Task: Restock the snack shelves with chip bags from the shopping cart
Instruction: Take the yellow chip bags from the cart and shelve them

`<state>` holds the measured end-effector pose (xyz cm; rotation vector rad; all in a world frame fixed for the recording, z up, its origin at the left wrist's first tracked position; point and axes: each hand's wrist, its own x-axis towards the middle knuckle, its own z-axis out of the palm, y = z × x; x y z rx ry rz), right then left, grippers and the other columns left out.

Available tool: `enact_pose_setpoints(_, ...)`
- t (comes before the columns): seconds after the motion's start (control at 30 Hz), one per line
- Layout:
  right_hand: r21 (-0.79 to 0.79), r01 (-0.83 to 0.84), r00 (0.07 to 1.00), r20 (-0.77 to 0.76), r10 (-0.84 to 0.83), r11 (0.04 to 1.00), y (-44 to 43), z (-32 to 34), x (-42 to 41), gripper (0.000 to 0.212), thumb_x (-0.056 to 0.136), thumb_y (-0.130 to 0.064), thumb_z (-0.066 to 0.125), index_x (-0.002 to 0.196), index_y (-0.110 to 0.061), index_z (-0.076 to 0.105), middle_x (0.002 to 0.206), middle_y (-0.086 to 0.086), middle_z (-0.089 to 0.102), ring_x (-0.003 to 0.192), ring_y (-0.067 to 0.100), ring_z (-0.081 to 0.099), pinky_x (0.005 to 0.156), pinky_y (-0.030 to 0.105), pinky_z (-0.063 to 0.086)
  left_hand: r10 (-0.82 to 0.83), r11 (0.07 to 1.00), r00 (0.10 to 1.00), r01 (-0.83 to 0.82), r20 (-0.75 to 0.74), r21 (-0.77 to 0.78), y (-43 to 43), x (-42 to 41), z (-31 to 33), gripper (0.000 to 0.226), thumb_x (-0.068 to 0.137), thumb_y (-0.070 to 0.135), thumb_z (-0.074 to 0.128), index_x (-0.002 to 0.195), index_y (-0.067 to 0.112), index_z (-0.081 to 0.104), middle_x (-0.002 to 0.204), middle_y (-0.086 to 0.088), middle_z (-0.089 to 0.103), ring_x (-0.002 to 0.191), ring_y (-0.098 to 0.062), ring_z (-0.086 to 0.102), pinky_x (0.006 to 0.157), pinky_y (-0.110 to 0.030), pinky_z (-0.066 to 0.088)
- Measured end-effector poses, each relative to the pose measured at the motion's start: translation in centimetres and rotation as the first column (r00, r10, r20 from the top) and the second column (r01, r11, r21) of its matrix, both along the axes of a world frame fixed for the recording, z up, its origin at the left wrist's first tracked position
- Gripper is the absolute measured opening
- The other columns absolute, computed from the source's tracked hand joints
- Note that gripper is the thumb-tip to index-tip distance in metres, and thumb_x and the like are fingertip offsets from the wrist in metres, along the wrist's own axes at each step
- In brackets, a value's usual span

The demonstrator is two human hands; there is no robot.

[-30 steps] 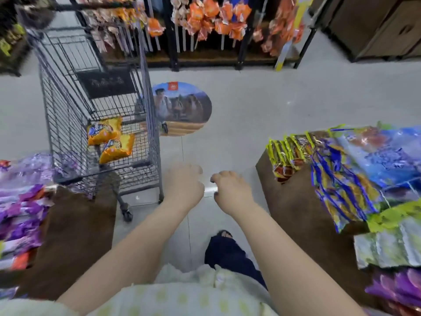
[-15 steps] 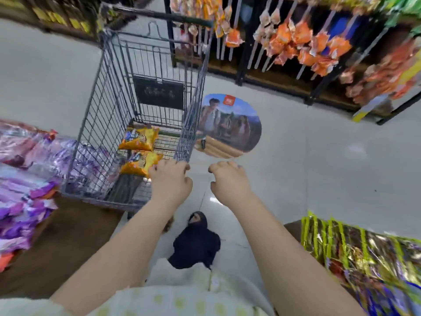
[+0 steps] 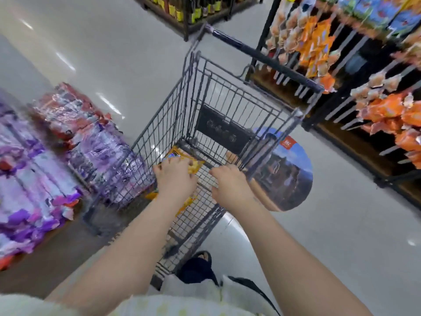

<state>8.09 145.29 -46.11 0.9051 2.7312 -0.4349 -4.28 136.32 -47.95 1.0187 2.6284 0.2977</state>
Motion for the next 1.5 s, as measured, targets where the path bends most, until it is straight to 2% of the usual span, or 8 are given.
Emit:
enact_pose_setpoints(0.5, -0.391, -0.395, 0.820, 0.259, 0.511, 0.832, 4.6, -12.3, -12.6, 0.047, 0.087, -0.020, 0.063, 0.132, -0.019, 0.051, 0.125, 0.009, 0.057, 0.121, 0.028, 0.048, 0.094, 0.044, 0.048, 0.577, 0.789, 0.805, -0.506, 0.137, -0.349, -4.3, -5.0, -8.9, 0.037, 0.085, 0.036, 0.057, 0.122, 0.031, 0.059, 0.121, -0.002, 0.060, 0.118, -0.029, 0.049, 0.096, -0.044, 0.039)
enact_pose_setpoints(0.67, -0.604, -0.099, 0.853, 0.358, 0.380, 0.791, 5.2, -17.5, -14.7, 0.054, 0.086, -0.017, 0.066, 0.136, -0.017, 0.046, 0.130, 0.009, 0.053, 0.107, 0.026, 0.056, 0.087, 0.038, 0.051, 0.820, 0.557, 0.404, -0.726, 0.405, -0.403, -3.9, -4.0, -15.2, 0.044, 0.079, 0.039, 0.066, 0.120, 0.026, 0.059, 0.108, -0.004, 0.066, 0.097, -0.026, 0.063, 0.081, -0.037, 0.053)
enact_pose_setpoints(0.77, -0.654, -0.015, 0.830, 0.413, 0.374, 0.756, 5.2, -21.0, -15.1, 0.059, 0.087, -0.019, 0.065, 0.141, -0.015, 0.041, 0.137, 0.012, 0.050, 0.112, 0.029, 0.057, 0.092, 0.038, 0.049, 0.834, 0.447, 0.185, -0.779, 0.520, -0.440, -3.1, -3.4, -18.8, 0.051, 0.084, 0.026, 0.067, 0.131, 0.015, 0.051, 0.118, -0.010, 0.064, 0.104, -0.028, 0.062, 0.083, -0.032, 0.050)
enact_pose_setpoints(0.87, -0.659, -0.075, 0.780, 0.429, 0.455, 0.748, 4.9, -24.6, -15.4, 0.065, 0.088, -0.021, 0.062, 0.146, -0.016, 0.033, 0.140, 0.013, 0.048, 0.123, 0.032, 0.050, 0.100, 0.039, 0.045, 0.834, 0.461, 0.179, -0.746, 0.521, -0.480, -2.5, -3.2, -22.1, 0.053, 0.087, 0.016, 0.064, 0.137, 0.011, 0.047, 0.130, -0.014, 0.057, 0.115, -0.031, 0.057, 0.087, -0.032, 0.046)
enact_pose_setpoints(1.0, -0.702, 0.169, 0.790, 0.516, 0.330, 0.692, 4.7, -27.4, -15.5, 0.065, 0.093, -0.010, 0.054, 0.149, -0.020, 0.023, 0.134, 0.004, 0.050, 0.099, 0.021, 0.052, 0.057, 0.019, 0.045, 0.794, 0.459, 0.076, -0.725, 0.603, -0.514, -2.8, -2.9, -25.7, 0.064, 0.087, 0.017, 0.067, 0.144, 0.015, 0.038, 0.135, -0.008, 0.055, 0.118, -0.030, 0.055, 0.094, -0.031, 0.045)
enact_pose_setpoints(1.13, -0.716, 0.234, 0.808, 0.519, 0.279, 0.658, 4.5, -29.1, -14.4, 0.068, 0.094, -0.014, 0.056, 0.152, -0.019, 0.022, 0.136, 0.009, 0.051, 0.103, 0.023, 0.056, 0.070, 0.023, 0.044, 0.744, 0.344, -0.096, -0.793, 0.661, -0.502, -3.7, -1.8, -27.8, 0.056, 0.092, 0.020, 0.065, 0.144, 0.018, 0.044, 0.135, -0.007, 0.057, 0.113, -0.024, 0.058, 0.101, -0.038, 0.046)
enact_pose_setpoints(1.3, -0.756, 0.324, 0.869, 0.475, 0.135, 0.569, 4.8, -26.9, -13.7, 0.048, 0.093, -0.011, 0.059, 0.138, -0.019, 0.045, 0.105, 0.005, 0.055, 0.073, 0.012, 0.054, 0.057, 0.020, 0.041, 0.750, 0.239, -0.114, -0.871, 0.651, -0.428, -4.0, -0.5, -25.2, 0.044, 0.096, 0.021, 0.060, 0.138, 0.010, 0.051, 0.131, -0.008, 0.058, 0.114, -0.027, 0.056, 0.094, -0.031, 0.044)
enact_pose_setpoints(1.5, -0.864, 0.248, 0.953, 0.298, 0.048, 0.437, 5.5, -20.1, -13.2, 0.036, 0.087, -0.008, 0.067, 0.115, -0.029, 0.060, 0.100, 0.002, 0.056, 0.086, 0.018, 0.059, 0.062, 0.018, 0.048, 0.711, 0.115, -0.089, -0.964, 0.697, -0.241, -4.3, 1.7, -18.1, 0.039, 0.097, 0.025, 0.058, 0.136, 0.022, 0.053, 0.124, -0.001, 0.060, 0.103, -0.019, 0.058, 0.075, -0.024, 0.055)
